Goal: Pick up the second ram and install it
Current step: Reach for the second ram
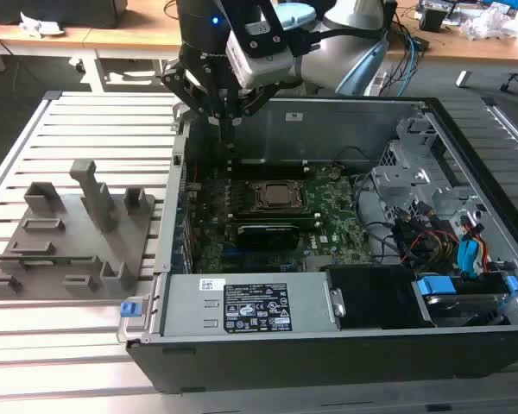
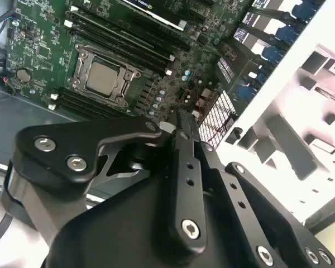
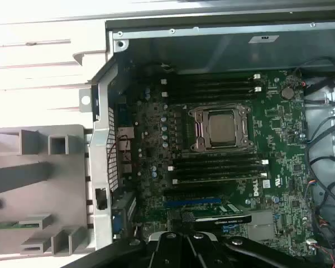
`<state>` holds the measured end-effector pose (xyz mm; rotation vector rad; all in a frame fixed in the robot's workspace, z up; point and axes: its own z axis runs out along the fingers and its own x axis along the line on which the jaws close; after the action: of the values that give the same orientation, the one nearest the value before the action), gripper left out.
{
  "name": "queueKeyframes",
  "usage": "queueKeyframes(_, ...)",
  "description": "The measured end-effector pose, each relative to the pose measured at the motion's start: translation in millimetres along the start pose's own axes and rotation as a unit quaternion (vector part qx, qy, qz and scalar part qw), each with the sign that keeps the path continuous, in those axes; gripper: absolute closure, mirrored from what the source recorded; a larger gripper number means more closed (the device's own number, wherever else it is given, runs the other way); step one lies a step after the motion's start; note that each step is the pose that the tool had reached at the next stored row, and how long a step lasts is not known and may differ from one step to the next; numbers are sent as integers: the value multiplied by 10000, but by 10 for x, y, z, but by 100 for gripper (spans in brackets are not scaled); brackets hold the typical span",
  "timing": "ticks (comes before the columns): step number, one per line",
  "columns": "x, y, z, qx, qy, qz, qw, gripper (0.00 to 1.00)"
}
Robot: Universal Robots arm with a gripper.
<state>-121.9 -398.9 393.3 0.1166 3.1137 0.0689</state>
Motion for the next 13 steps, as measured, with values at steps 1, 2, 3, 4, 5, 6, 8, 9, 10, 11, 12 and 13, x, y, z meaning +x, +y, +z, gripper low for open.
queueKeyframes(1, 26, -2, -2, 1, 1, 0, 10000, 89)
queueKeyframes(2, 131, -10, -4, 0, 0, 0, 10000, 89)
queueKeyframes(3, 212, -16, -6, 0, 0, 0, 10000, 89)
queueKeyframes(4, 296, -22, -8, 0, 0, 0, 10000, 89)
queueKeyframes(5, 366, -27, -10, 0, 0, 0, 10000, 89)
queueKeyframes(6, 451, -33, -12, 0, 0, 0, 10000, 89)
queueKeyframes(8, 562, -42, -15, 0, 0, 0, 10000, 89)
queueKeyframes(9, 587, -44, -16, 0, 0, 1, 10000, 89)
queueKeyframes(10, 639, -48, -17, 0, 0, 0, 10000, 89)
queueKeyframes(11, 685, -51, -18, 0, 0, 0, 10000, 89)
queueKeyframes(12, 737, -55, -20, 0, 0, 0, 10000, 89)
queueKeyframes(13, 770, -57, -21, 0, 0, 0, 10000, 89)
